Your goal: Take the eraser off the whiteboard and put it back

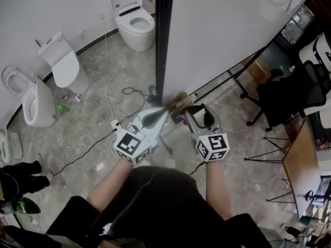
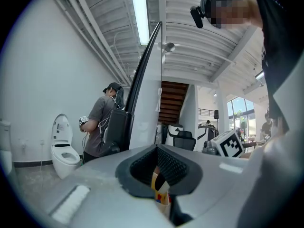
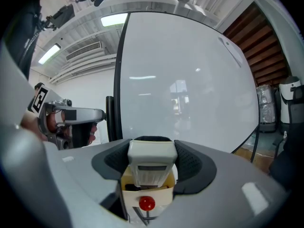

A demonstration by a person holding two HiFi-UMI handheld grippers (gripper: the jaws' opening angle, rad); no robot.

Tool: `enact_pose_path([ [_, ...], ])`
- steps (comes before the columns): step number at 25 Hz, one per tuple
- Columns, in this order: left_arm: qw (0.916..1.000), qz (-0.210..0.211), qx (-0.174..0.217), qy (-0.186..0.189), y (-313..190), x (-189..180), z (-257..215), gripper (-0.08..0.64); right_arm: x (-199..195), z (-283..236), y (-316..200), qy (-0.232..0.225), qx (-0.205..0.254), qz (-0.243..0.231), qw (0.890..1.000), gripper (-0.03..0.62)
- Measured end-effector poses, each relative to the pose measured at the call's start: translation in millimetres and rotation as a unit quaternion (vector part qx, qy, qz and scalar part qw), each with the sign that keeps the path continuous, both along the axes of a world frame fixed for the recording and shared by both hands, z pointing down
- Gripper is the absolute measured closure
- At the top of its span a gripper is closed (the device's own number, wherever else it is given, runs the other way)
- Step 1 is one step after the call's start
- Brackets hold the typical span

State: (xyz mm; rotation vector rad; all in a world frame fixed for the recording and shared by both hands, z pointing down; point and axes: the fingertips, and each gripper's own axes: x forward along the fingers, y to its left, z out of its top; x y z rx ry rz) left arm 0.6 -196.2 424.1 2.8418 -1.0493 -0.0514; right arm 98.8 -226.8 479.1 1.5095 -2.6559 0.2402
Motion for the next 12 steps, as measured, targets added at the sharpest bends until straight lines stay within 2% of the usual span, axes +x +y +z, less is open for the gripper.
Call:
enact_pose_path([
  [12,0.9999,-0.011,-0.006,-0.005,-6.4,1.3,2.7,0.555,1.1,21.9,-16.8,0.01,-0.021,-0.007,1.0,0.308],
])
